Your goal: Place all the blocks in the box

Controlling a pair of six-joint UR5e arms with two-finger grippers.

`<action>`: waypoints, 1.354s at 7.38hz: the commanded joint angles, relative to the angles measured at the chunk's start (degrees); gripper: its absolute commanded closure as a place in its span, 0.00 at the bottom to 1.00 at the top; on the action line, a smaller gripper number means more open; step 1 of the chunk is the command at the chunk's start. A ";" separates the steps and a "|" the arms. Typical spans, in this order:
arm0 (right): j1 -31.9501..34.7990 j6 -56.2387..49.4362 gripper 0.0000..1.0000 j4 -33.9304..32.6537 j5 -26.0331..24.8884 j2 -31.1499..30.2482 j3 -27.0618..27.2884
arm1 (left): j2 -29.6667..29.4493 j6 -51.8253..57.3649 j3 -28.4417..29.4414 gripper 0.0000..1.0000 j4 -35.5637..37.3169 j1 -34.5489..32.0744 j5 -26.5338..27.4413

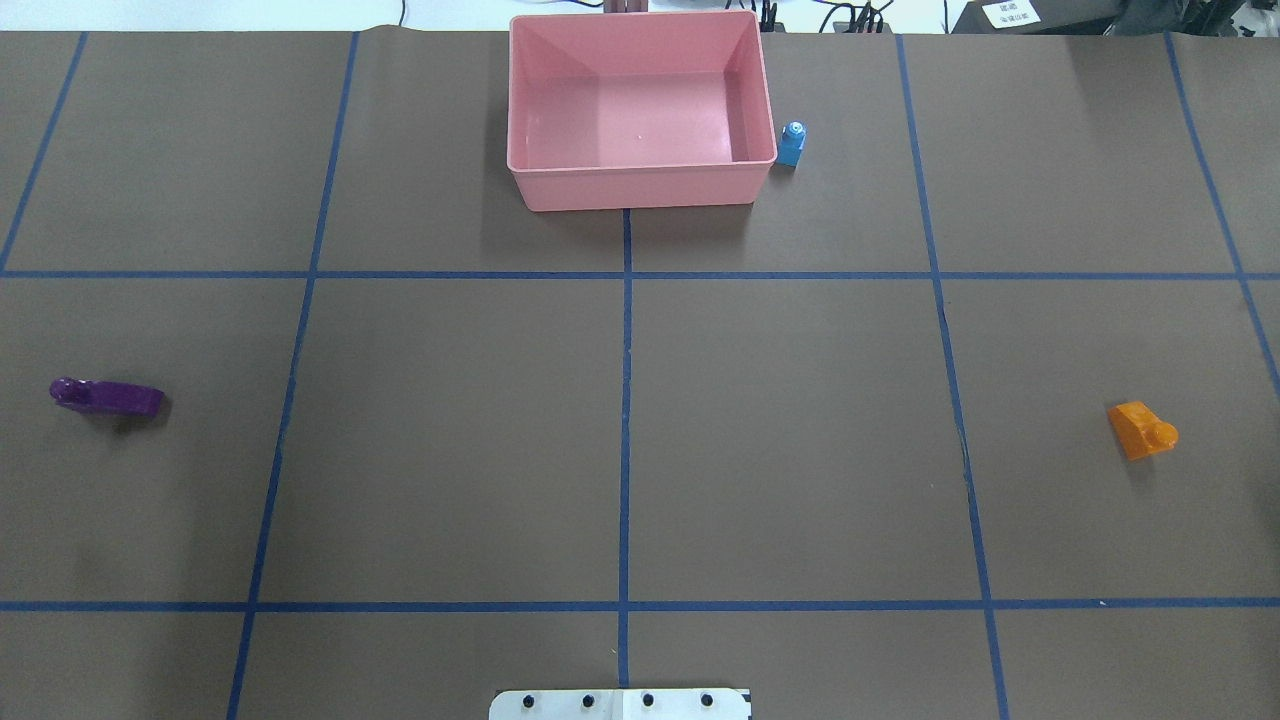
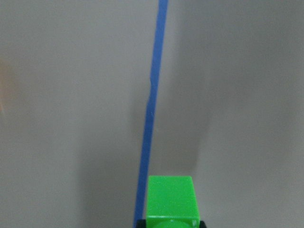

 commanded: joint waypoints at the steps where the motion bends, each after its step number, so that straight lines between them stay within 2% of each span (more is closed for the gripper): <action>1: -3.42 13.15 1.00 0.02 0.76 8.97 0.14 | 7.67 4.00 -3.18 0.02 -0.55 9.88 6.80; 2: -5.09 17.73 1.00 0.02 0.68 12.66 0.14 | 10.05 3.83 -3.54 0.02 -1.86 14.97 9.25; 5: -11.60 27.07 1.00 -0.07 -2.03 21.20 -1.34 | 15.95 2.69 -3.63 0.02 -8.53 21.15 9.63; 6: -12.40 29.87 1.00 -0.16 -1.88 23.74 -1.52 | 15.88 -2.89 -3.54 0.02 -8.64 27.35 10.84; 7: -14.23 32.60 1.00 -0.42 -1.87 26.90 -2.66 | 16.23 -11.73 -3.80 0.02 -9.07 38.55 17.21; 8: -14.25 33.06 1.00 -1.81 -1.87 28.85 -3.10 | 17.01 -17.56 -3.98 0.02 -10.21 46.49 23.62; 9: -14.25 33.07 1.00 -3.39 -1.79 30.35 -2.85 | 17.46 -18.75 -3.72 0.03 -10.22 50.23 26.73; 10: -14.25 33.07 1.00 -3.93 -1.61 31.15 -2.50 | 17.98 -18.76 -3.20 0.05 -10.13 50.53 26.94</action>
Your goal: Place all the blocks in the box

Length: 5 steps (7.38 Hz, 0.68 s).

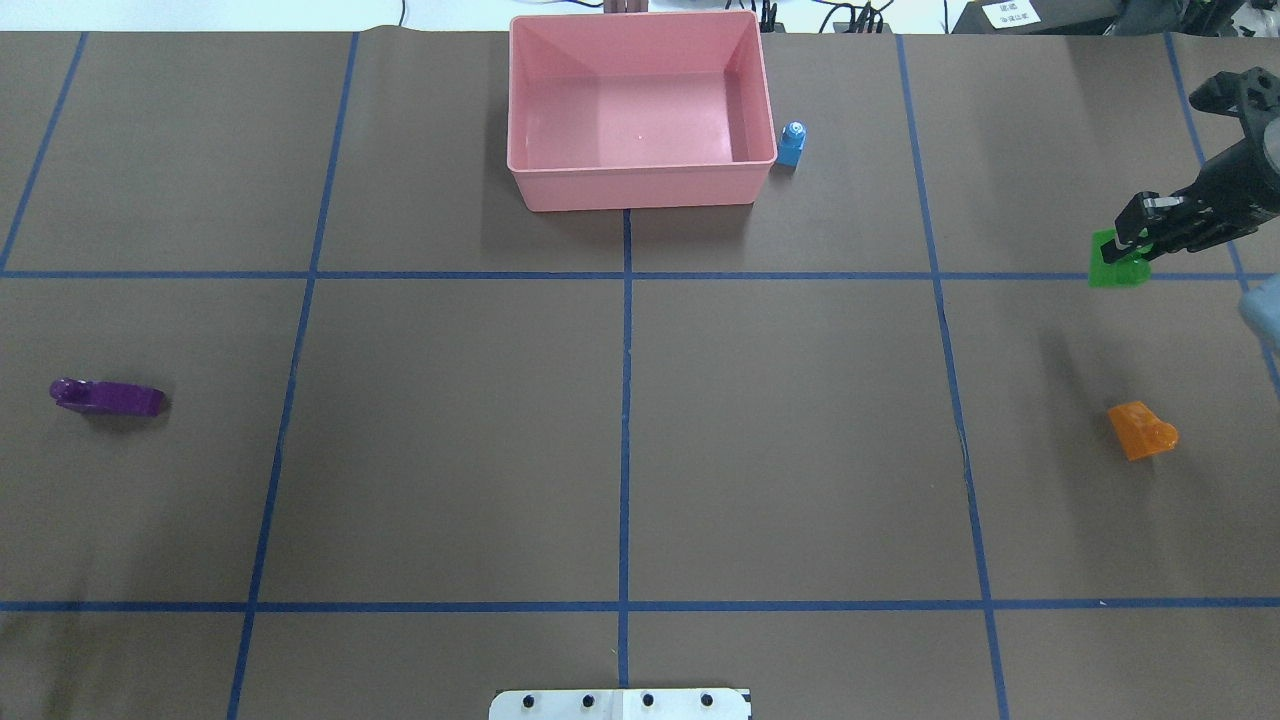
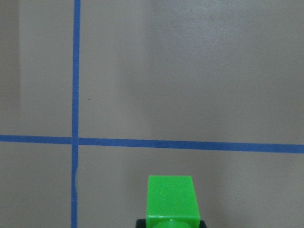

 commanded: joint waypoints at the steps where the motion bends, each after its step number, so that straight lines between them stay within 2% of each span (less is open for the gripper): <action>1: -0.12 0.34 1.00 -1.25 0.25 1.87 0.76 | 0.68 -3.08 0.80 0.08 -0.12 3.45 2.13; 2: -0.12 0.35 1.00 -2.73 0.16 3.70 0.59 | 0.68 -5.10 0.80 0.16 0.05 5.54 2.04; 3: -0.12 0.35 1.00 -5.53 0.07 6.06 0.42 | 0.60 -6.42 0.80 0.28 0.05 7.21 2.04; 4: -0.12 0.69 1.00 -7.91 -0.19 9.31 0.15 | 0.42 -6.43 1.33 0.44 0.05 7.31 2.12; 5: -0.12 4.18 1.00 -11.85 -0.28 15.08 -0.81 | 0.33 -6.43 1.51 0.47 -0.03 7.32 2.21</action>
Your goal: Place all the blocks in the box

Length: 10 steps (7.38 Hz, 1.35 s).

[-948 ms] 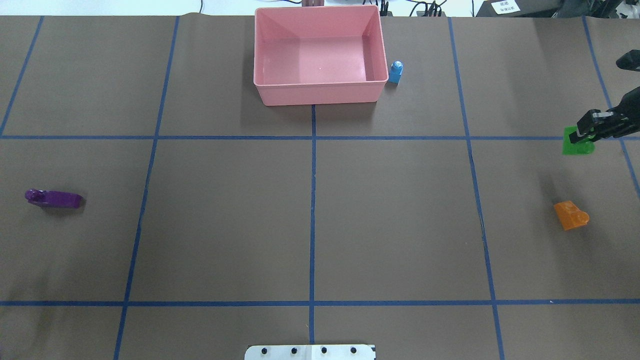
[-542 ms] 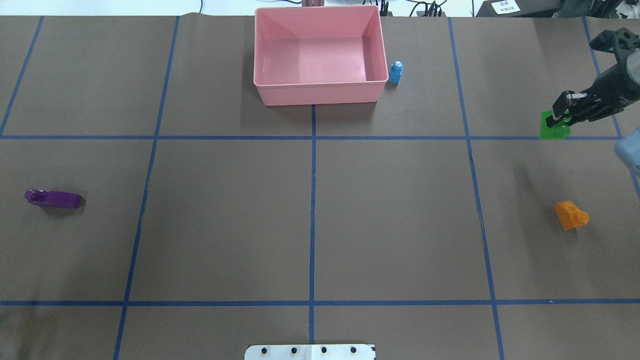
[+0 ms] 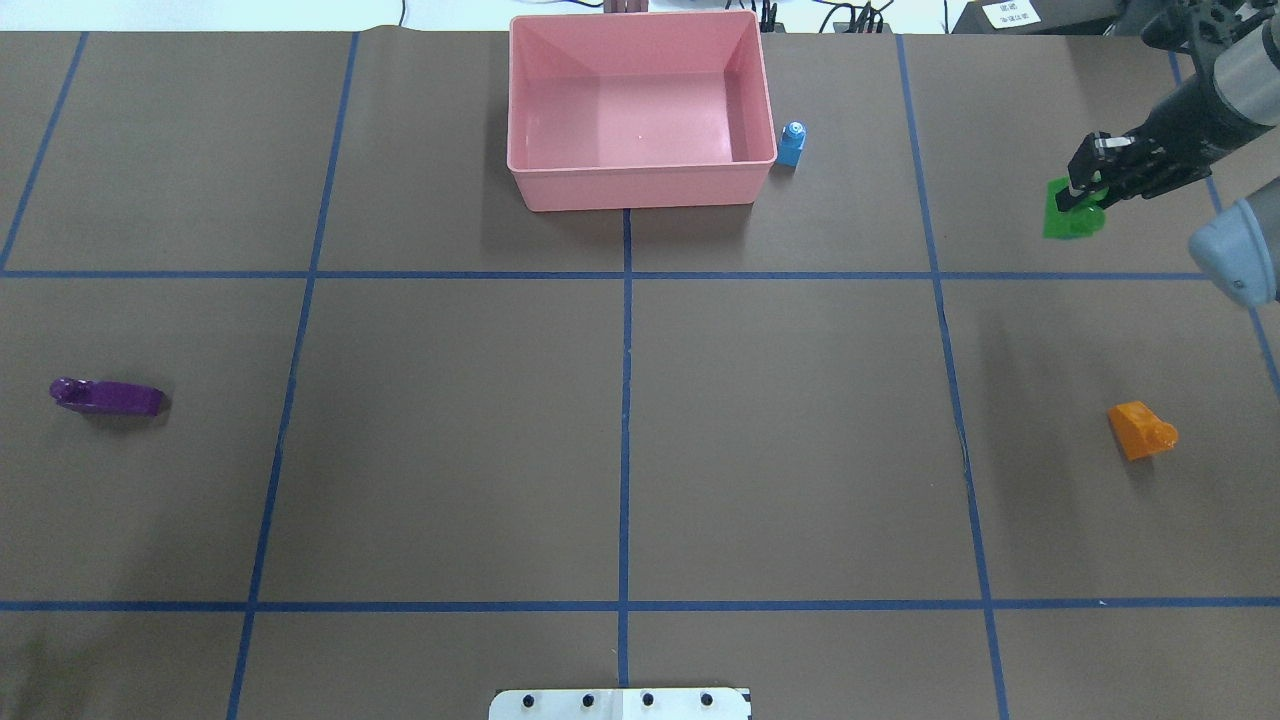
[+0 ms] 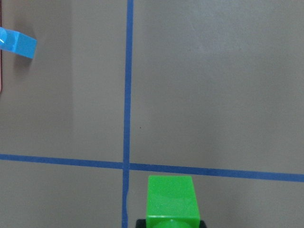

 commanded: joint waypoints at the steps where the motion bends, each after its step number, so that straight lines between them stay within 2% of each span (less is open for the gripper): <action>1: -0.35 7.91 1.00 -6.00 -0.43 12.89 -4.16 | -0.31 -0.30 0.59 0.51 0.03 0.37 0.18; 2: -1.92 13.88 1.00 -5.93 -1.13 19.66 -8.80 | -0.14 -0.30 0.51 0.68 -0.06 0.28 0.19; 3: -4.02 18.20 1.00 -5.67 -4.88 25.65 -12.85 | 0.21 -0.04 -0.02 0.92 -0.50 -0.42 0.19; 4: -6.40 23.38 1.00 -5.14 -9.35 31.02 -17.07 | 0.39 -0.03 -1.24 1.00 -0.76 -3.04 -0.34; 5: -8.68 27.43 1.00 -4.70 -14.01 35.68 -20.68 | 0.22 0.49 -3.69 1.00 -1.02 -10.37 -2.26; 6: -10.88 33.31 1.00 -4.26 -19.36 37.21 -20.97 | -0.39 3.80 -5.54 1.00 -1.03 -17.75 -10.98; 7: -13.60 40.67 1.00 -1.82 -26.99 37.66 -21.06 | -6.93 7.14 -5.56 1.00 -0.24 -27.66 -15.07; 8: -15.80 46.66 1.00 3.07 -31.85 38.01 -23.50 | -16.56 7.44 -4.52 1.00 4.46 -37.07 -17.98; 9: -16.95 48.99 1.00 6.26 -32.07 38.62 -25.44 | -29.62 7.44 -4.24 1.00 16.69 -42.82 -21.49; 10: -17.84 49.10 0.90 6.46 -32.07 38.54 -25.63 | -42.89 7.53 -3.89 1.00 30.47 -47.23 -22.05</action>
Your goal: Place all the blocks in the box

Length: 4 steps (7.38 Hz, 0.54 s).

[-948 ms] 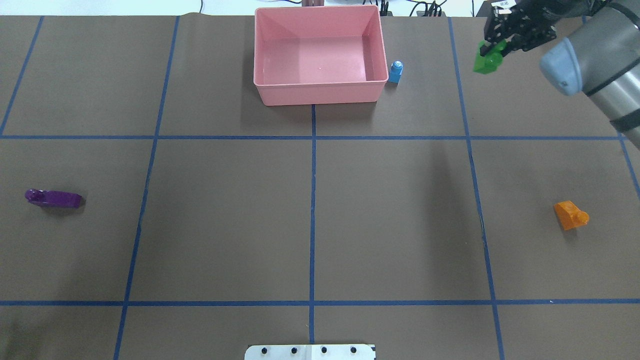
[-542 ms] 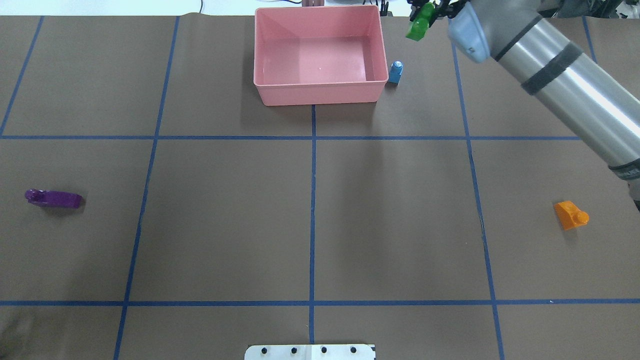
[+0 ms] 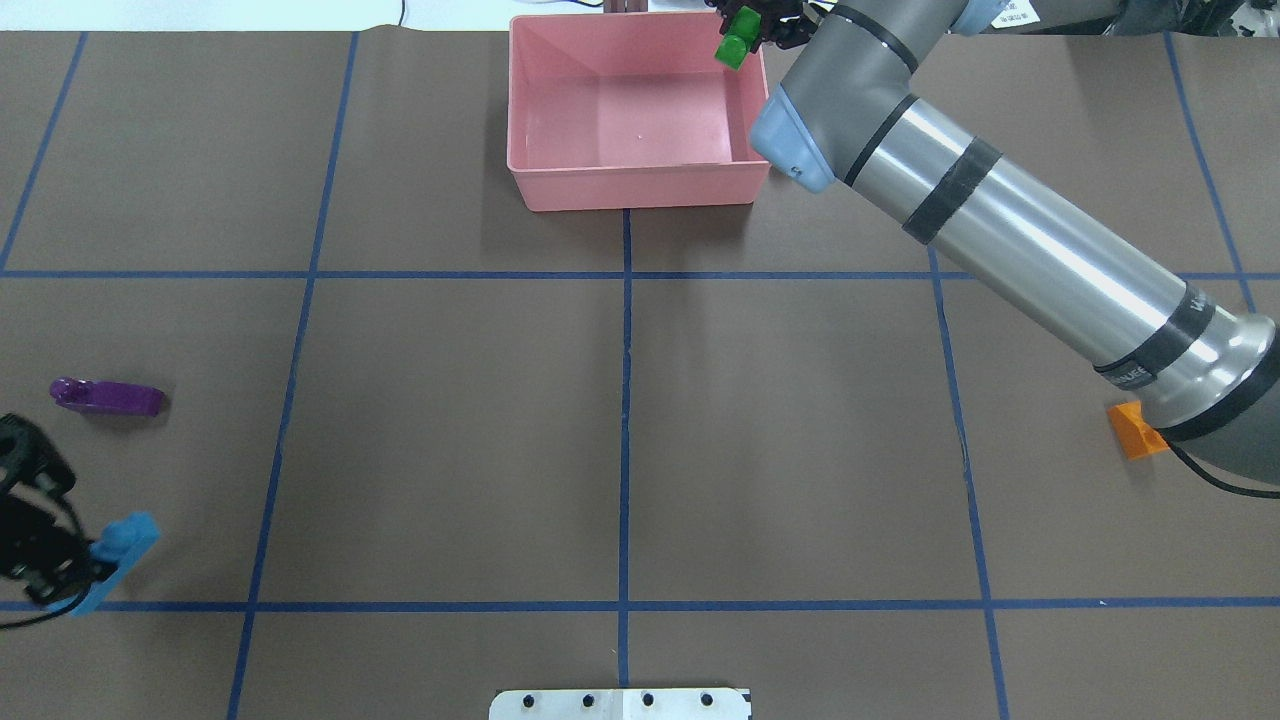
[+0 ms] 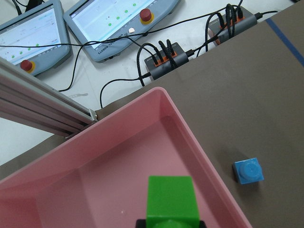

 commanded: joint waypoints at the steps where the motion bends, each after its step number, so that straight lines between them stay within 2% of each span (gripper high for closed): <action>1: -2.26 1.63 0.01 2.01 -1.05 -0.01 -1.21 | -26.21 0.27 2.79 1.00 23.26 -10.40 -2.19; 2: -2.62 1.54 0.00 2.10 -0.97 -0.10 -1.21 | -35.11 -0.60 8.90 1.00 24.82 -12.78 -2.02; 3: -2.62 1.10 0.00 2.10 -0.53 -0.19 -0.86 | -43.90 -1.21 17.40 1.00 24.84 -15.16 -2.02; 4: -2.27 1.10 0.00 2.10 -0.09 -0.19 -0.25 | -53.47 -6.96 26.80 1.00 24.32 -16.66 -2.10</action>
